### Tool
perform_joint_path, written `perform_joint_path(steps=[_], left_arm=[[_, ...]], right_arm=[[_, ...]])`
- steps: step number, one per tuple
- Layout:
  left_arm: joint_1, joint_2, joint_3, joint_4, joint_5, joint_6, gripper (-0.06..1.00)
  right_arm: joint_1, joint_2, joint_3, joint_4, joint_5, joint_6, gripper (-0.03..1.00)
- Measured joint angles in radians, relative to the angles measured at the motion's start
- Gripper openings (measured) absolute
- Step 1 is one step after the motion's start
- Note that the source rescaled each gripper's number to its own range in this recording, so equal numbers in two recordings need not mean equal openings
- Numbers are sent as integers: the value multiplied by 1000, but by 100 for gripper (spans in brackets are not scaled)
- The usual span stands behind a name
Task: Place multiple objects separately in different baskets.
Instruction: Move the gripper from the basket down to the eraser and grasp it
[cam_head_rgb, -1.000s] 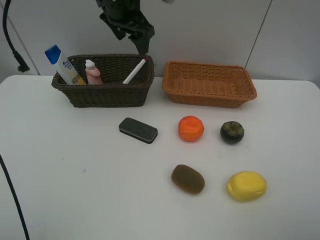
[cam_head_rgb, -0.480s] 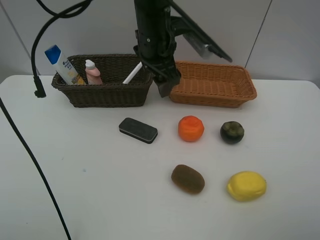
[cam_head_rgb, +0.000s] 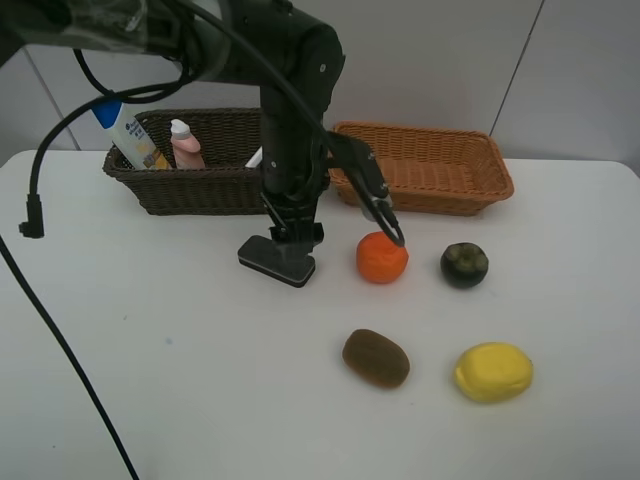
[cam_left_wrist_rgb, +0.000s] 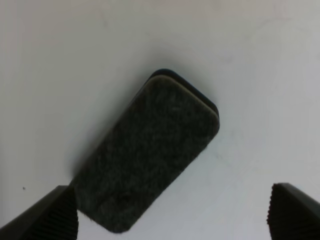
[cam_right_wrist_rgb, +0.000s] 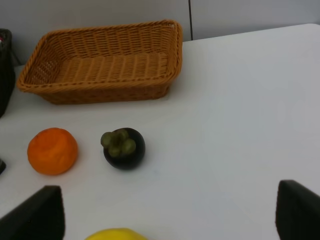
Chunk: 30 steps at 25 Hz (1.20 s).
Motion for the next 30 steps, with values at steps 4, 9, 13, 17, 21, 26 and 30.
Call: perform_joint_path(steps=[4, 9, 13, 17, 21, 26, 30], left_arm=[[0, 12, 30, 12, -82, 53, 100], [0, 56, 31, 27, -134, 57, 100], [0, 88, 33, 34, -152, 58, 100], [6, 108, 33, 50, -187, 58, 100], [13, 119, 33, 42, -189, 57, 100], [24, 143, 32, 41, -191, 54, 100], [24, 148, 28, 40, -187, 54, 100]], right_arm=[[0, 0, 0, 0, 0, 0, 100], [0, 0, 0, 0, 0, 0, 100], [0, 0, 0, 0, 0, 0, 100], [0, 0, 0, 0, 0, 0, 100], [0, 0, 0, 0, 0, 0, 100], [0, 0, 0, 0, 0, 0, 100], [0, 0, 0, 0, 0, 0, 100]])
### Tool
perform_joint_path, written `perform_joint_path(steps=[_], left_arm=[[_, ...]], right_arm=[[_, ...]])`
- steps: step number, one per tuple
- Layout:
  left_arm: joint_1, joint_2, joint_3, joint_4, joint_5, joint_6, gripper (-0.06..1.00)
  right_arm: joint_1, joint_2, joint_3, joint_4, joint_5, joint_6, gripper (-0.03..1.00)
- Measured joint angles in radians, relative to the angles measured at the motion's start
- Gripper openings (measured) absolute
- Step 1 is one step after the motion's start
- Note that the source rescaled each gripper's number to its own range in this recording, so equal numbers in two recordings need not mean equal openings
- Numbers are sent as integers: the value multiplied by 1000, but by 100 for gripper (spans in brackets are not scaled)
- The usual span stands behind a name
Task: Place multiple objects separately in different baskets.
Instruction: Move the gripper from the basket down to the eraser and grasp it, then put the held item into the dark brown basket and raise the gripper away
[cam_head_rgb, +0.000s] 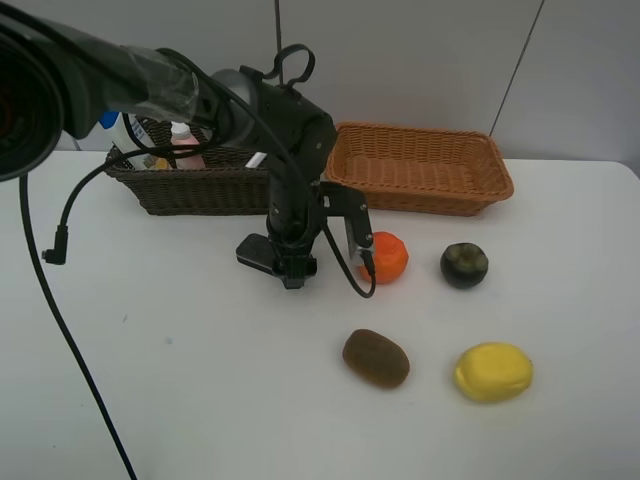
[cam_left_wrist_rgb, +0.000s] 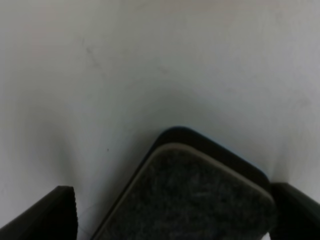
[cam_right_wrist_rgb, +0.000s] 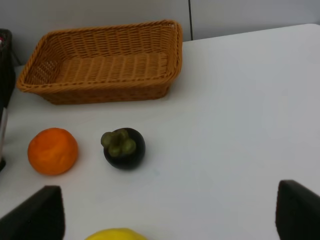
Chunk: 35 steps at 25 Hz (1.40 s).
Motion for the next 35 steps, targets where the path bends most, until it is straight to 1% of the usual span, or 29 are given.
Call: perform_joint_path(steps=[5, 6, 9, 10, 15, 19, 23, 25, 27, 28, 30, 32, 35], left_arm=[[3, 1, 0, -13, 2, -1, 99], [4, 1, 0, -18, 6, -4, 96], [4, 3, 0, -33, 26, -12, 77], [4, 3, 0, -33, 30, -20, 76], [4, 6, -8, -32, 57, -33, 76], [4, 12, -34, -44, 105, -62, 76], [3, 4, -98, -154, 185, -75, 76], [3, -24, -145, -213, 200, -77, 76], [3, -65, -200, -252, 208, -78, 76], [3, -88, -232, -259, 211, -78, 76], [4, -123, -301, -255, 217, -78, 76], [14, -147, -368, -232, 221, -78, 76], [59, -156, -448, -192, 205, -78, 76]], right_arm=[[0, 0, 0, 0, 0, 0, 100], [0, 0, 0, 0, 0, 0, 100], [0, 0, 0, 0, 0, 0, 100], [0, 0, 0, 0, 0, 0, 100], [0, 0, 0, 0, 0, 0, 100], [0, 0, 0, 0, 0, 0, 100], [0, 0, 0, 0, 0, 0, 100], [0, 0, 0, 0, 0, 0, 100], [0, 0, 0, 0, 0, 0, 100], [0, 0, 0, 0, 0, 0, 100], [0, 0, 0, 0, 0, 0, 100], [0, 0, 0, 0, 0, 0, 100], [0, 0, 0, 0, 0, 0, 100]])
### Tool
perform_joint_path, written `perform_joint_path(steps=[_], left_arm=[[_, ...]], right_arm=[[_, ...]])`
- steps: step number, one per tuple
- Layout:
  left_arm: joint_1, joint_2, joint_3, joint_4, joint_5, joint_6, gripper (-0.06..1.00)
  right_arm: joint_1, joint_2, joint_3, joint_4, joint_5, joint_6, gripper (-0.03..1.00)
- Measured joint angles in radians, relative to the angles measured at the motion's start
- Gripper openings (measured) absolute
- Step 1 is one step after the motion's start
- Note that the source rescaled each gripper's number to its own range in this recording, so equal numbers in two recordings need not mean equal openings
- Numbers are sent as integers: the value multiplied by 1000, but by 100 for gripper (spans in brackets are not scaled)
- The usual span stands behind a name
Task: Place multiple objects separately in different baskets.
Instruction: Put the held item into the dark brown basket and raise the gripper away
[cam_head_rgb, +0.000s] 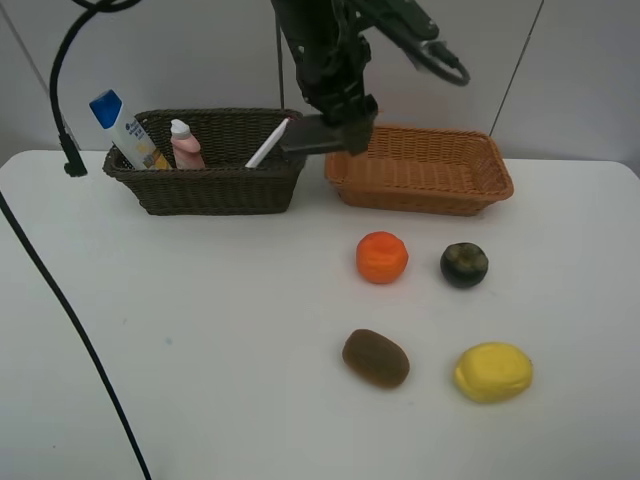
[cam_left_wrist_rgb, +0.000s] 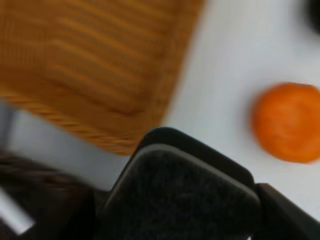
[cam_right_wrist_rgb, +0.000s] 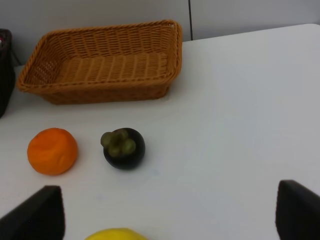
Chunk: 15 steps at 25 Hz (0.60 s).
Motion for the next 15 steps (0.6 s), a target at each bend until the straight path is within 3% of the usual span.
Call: perform_joint_path(steps=[9, 15], left_arm=[[220, 46, -19, 16, -178, -30, 76], [249, 118, -19, 24, -198, -34, 76]], right_arm=[[0, 0, 0, 0, 0, 0, 100], [0, 0, 0, 0, 0, 0, 100]])
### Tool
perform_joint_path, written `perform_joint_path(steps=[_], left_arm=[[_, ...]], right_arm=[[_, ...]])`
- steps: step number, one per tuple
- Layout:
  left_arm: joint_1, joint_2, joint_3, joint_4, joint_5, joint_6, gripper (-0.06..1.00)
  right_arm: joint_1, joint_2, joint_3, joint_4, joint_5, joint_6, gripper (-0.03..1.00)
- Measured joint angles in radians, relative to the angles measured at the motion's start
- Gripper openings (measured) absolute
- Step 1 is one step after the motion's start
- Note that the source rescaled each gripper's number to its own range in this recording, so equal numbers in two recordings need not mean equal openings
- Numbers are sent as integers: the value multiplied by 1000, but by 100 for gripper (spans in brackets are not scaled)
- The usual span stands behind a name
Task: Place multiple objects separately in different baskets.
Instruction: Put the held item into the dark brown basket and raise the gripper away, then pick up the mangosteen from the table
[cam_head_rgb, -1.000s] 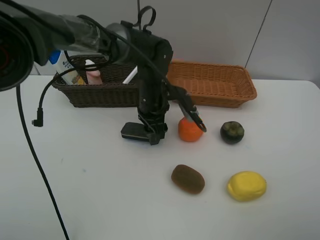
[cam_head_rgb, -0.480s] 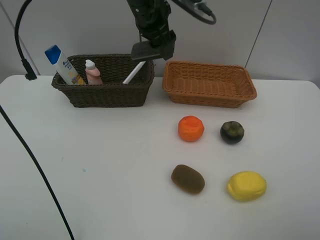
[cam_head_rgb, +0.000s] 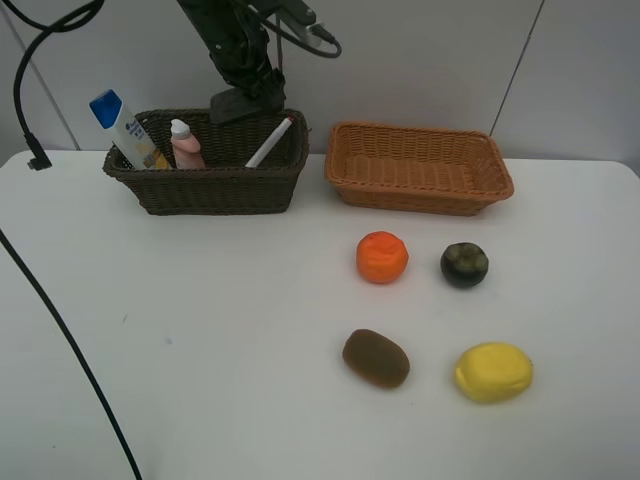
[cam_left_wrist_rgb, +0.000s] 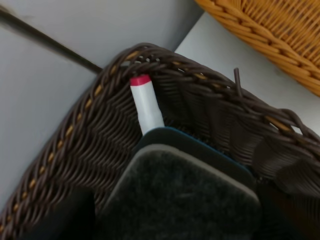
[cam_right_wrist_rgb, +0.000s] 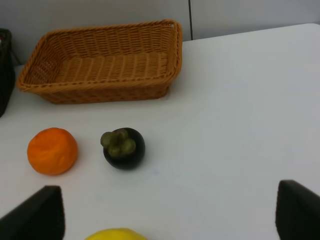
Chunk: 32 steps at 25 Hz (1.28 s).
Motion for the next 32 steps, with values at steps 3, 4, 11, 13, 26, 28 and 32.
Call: perform_joint_path(steps=[3, 4, 11, 13, 26, 28, 32], left_arm=[[0, 15, 0, 1, 0, 0, 76], [0, 18, 0, 3, 0, 0, 76], [0, 24, 0, 73, 2, -79, 100], [0, 20, 0, 81, 13, -108, 100], [11, -47, -55, 286, 364, -546, 100], [31, -69, -17, 291, 364, -582, 100], [99, -171, 129, 286, 363, -625, 100]], right_arm=[[0, 0, 0, 0, 0, 0, 100], [0, 0, 0, 0, 0, 0, 100], [0, 0, 0, 0, 0, 0, 100], [0, 0, 0, 0, 0, 0, 100], [0, 0, 0, 0, 0, 0, 100], [0, 0, 0, 0, 0, 0, 100], [0, 0, 0, 0, 0, 0, 100]])
